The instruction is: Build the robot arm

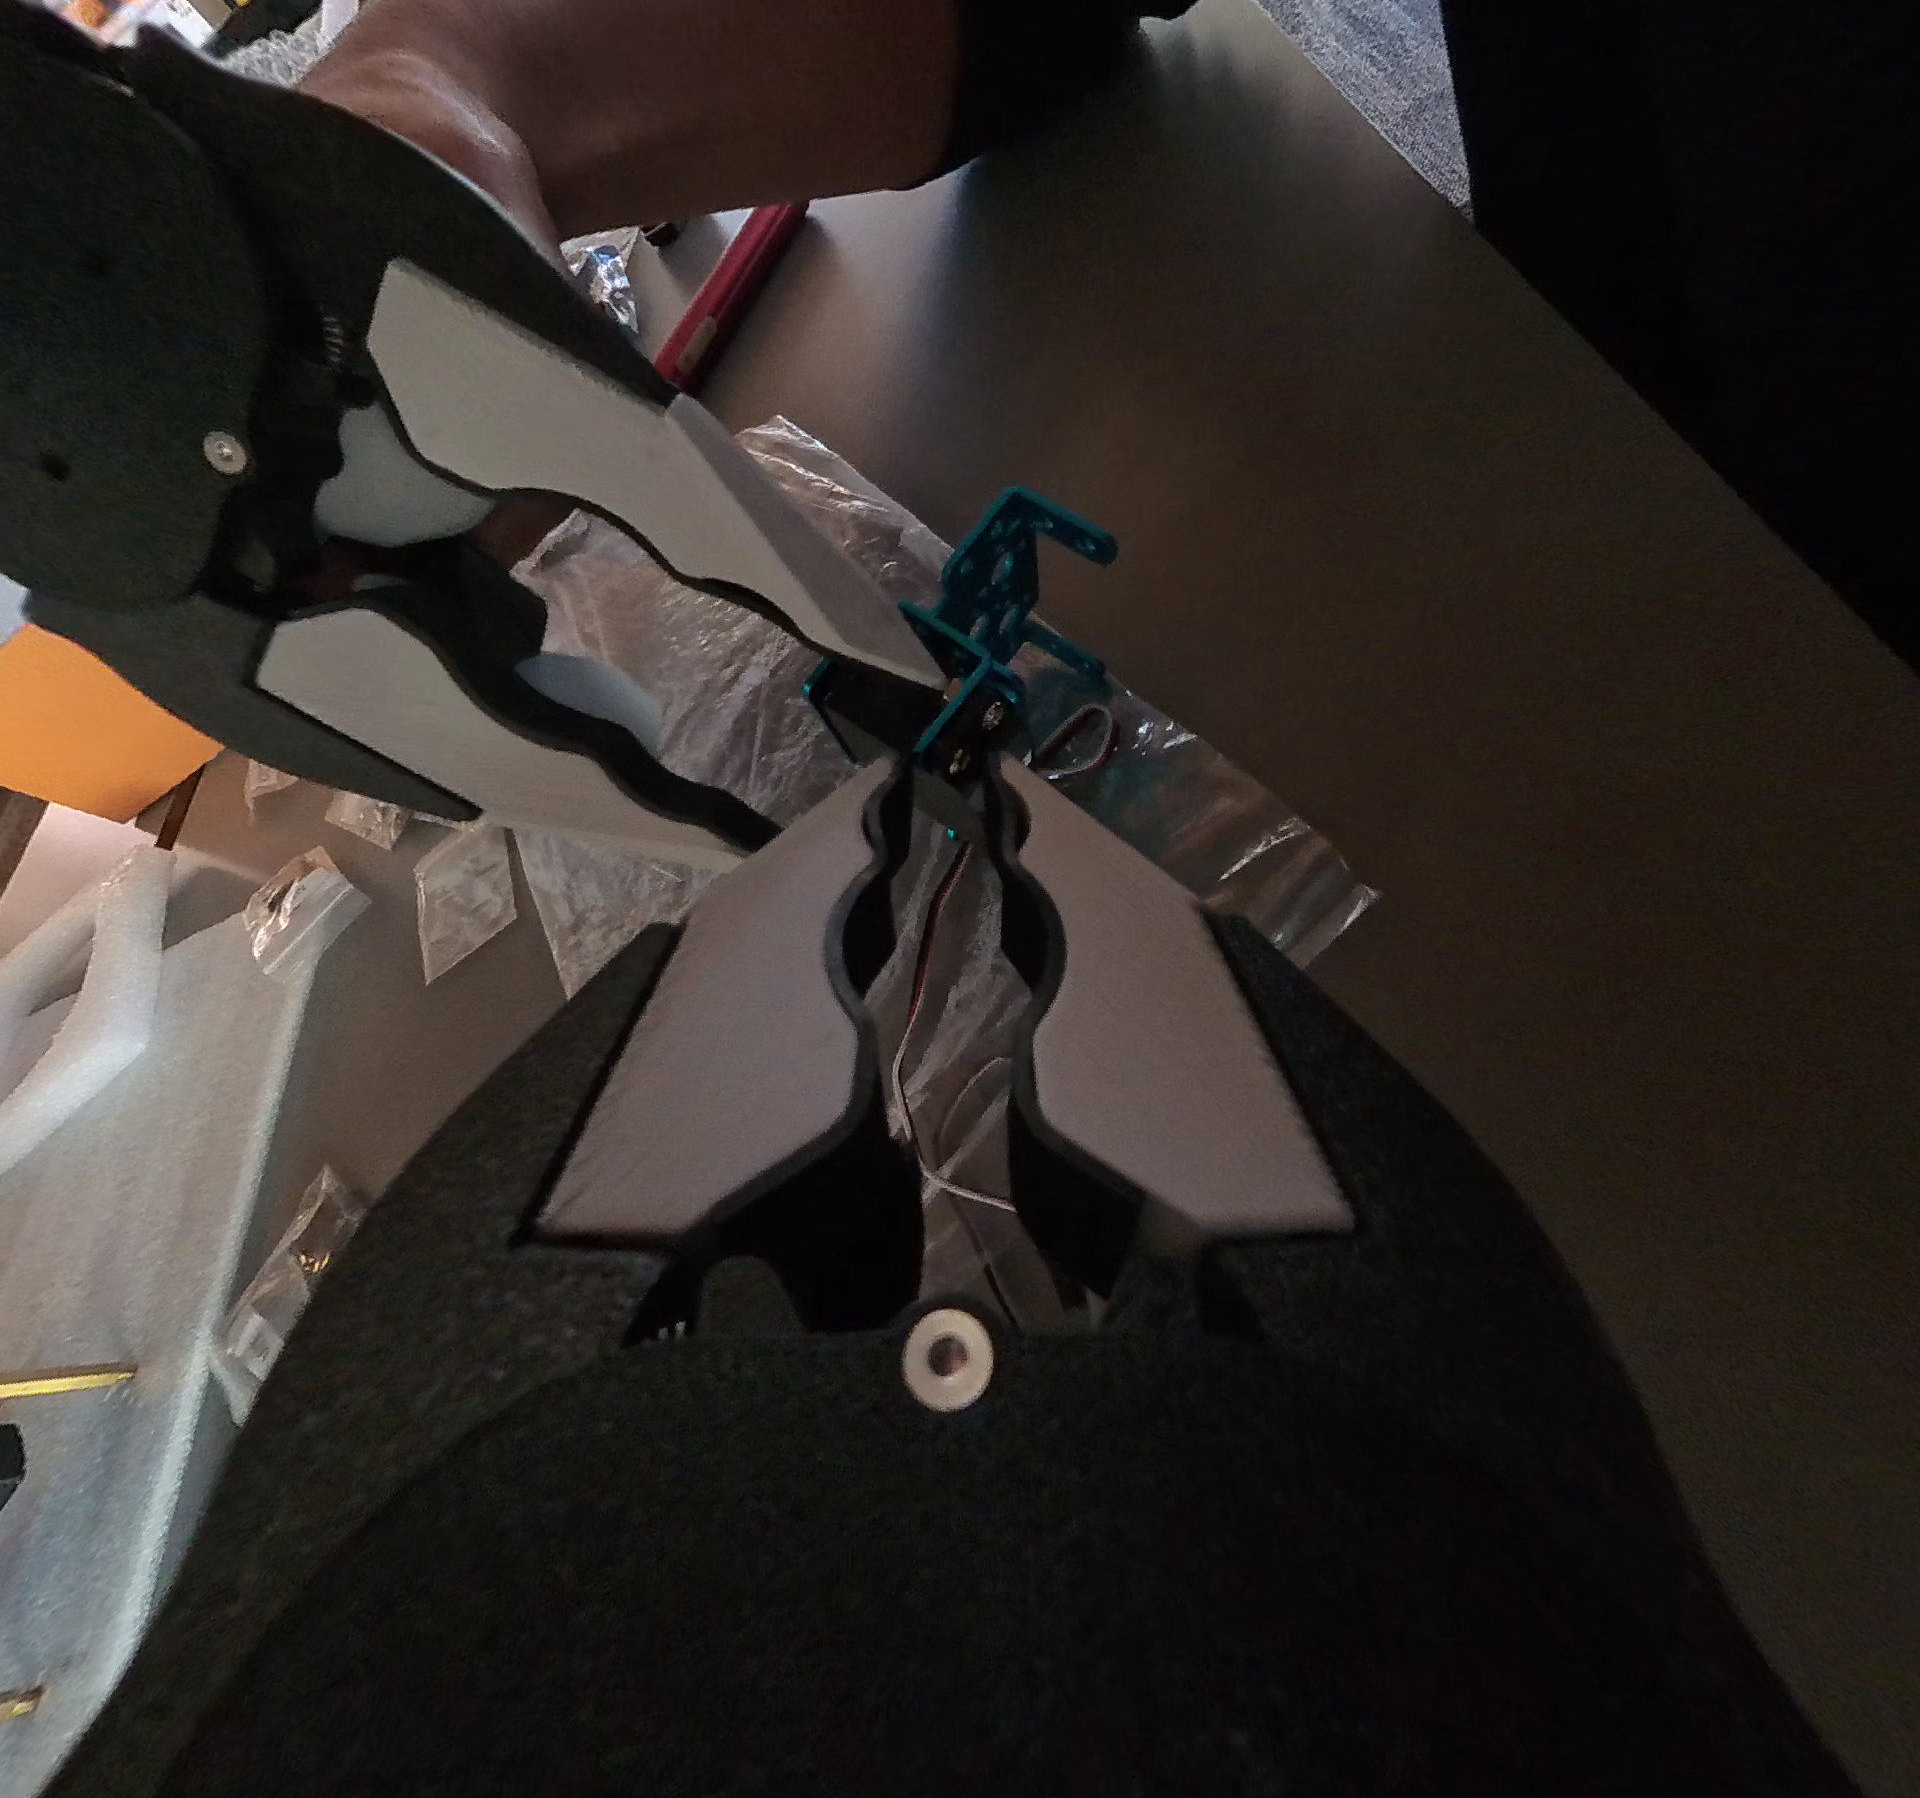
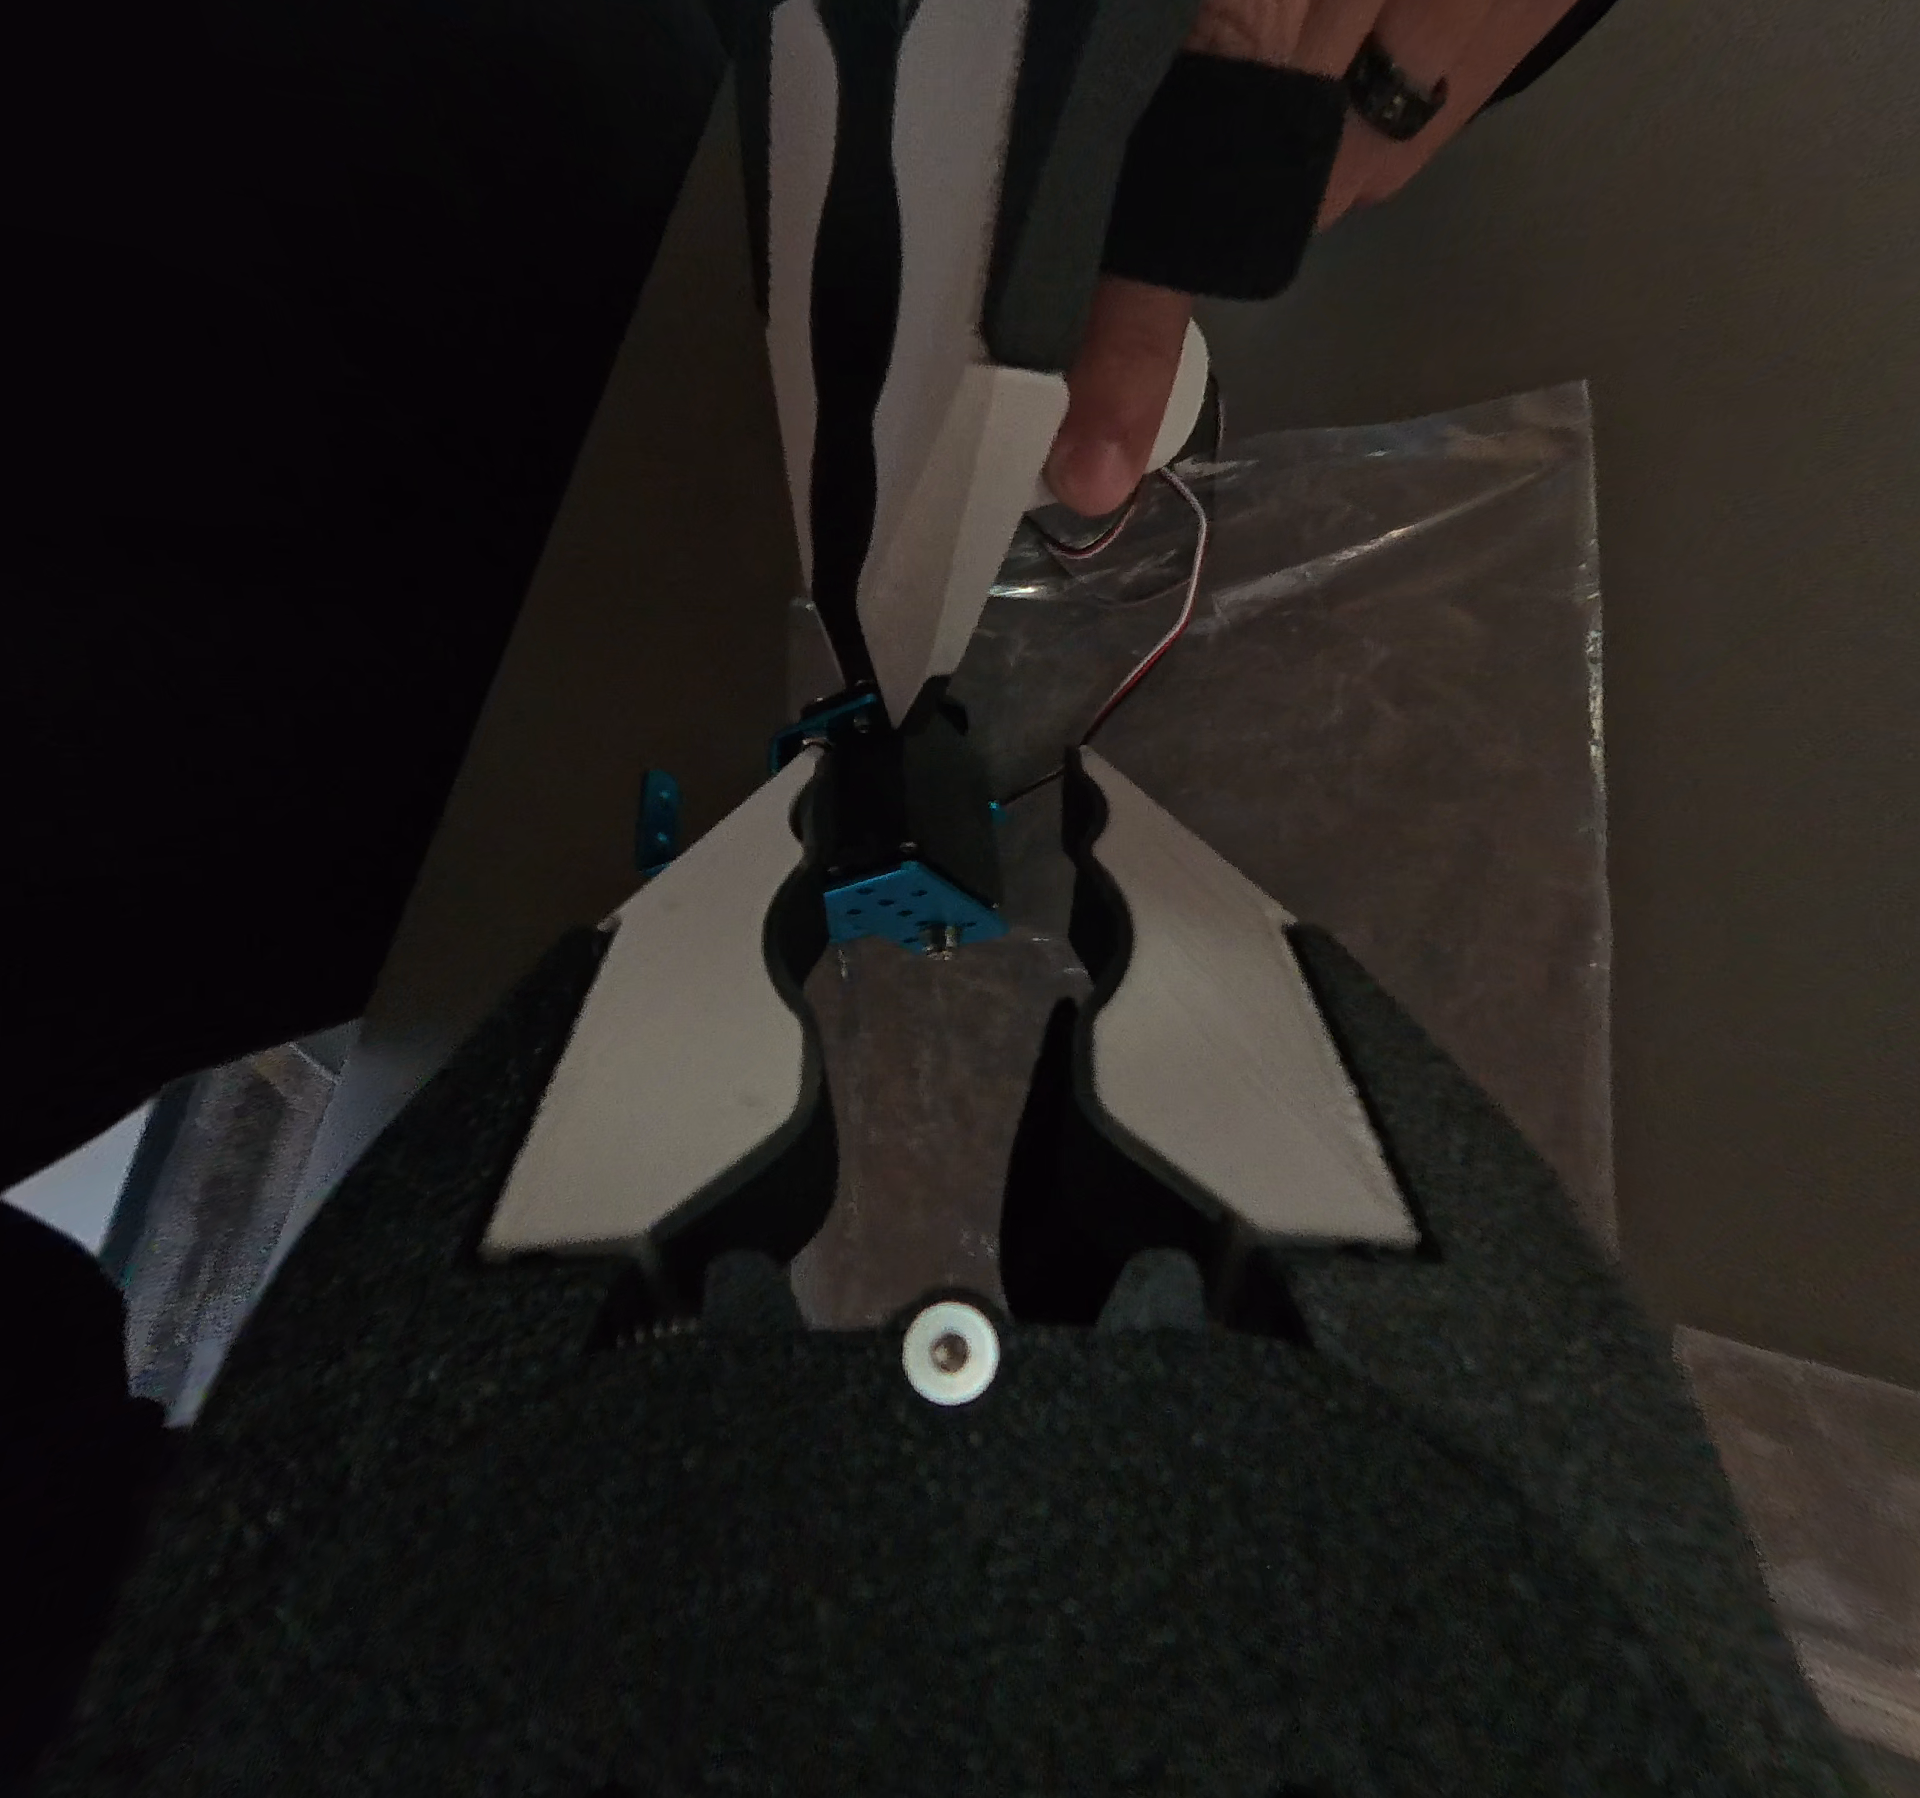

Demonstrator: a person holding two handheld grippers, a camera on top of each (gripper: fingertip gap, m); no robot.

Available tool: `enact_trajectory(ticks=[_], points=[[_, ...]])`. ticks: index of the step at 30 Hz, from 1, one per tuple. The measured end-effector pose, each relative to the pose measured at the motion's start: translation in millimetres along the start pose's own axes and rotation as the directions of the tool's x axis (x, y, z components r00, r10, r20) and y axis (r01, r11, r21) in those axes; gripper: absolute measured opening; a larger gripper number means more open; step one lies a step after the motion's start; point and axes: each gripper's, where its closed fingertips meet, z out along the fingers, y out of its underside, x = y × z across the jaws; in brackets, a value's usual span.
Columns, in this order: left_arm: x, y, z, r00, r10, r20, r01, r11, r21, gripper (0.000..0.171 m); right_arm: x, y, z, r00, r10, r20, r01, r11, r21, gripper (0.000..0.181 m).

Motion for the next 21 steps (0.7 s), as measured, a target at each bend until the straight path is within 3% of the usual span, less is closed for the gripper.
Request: enact_trajectory(ticks=[3,7,10,13,17,21], points=[[-0.5,0.5,0.0,1.0,0.005,0.004,-0.005,1.0,-0.004,0.012,-0.8,-1.5,-0.9,0.998,-0.055,-0.029,0.055,0.998,-0.004,0.04],[-2.0,0.4,0.5,1.0,0.005,0.013,-0.005,1.0,-0.003,0.012,3.0,1.0,-5.9,1.0,0.004,-0.03,-0.003,1.0,0.019,0.041],[-7.2,-1.3,4.2,0.999,-0.036,0.035,0.036,0.999,-0.009,0.011,6.0,1.9,-28.3,0.994,0.067,-0.081,-0.058,0.992,0.115,0.031],[-11.6,-4.0,10.7,0.994,-0.093,0.055,0.095,0.995,-0.028,0.012,-16.5,-0.7,-45.6,0.987,0.131,-0.091,-0.106,0.965,0.242,0.032],[-17.8,-6.5,17.8,0.977,-0.195,0.082,0.198,0.979,-0.038,0.012,-33.9,9.0,-37.9,0.931,0.246,-0.269,-0.17,0.945,0.278,0.031],[-20.1,-8.0,21.3,0.967,-0.239,0.092,0.243,0.969,-0.043,0.012,-21.6,22.9,-22.4,0.804,0.34,-0.488,-0.24,0.936,0.256,0.034]])
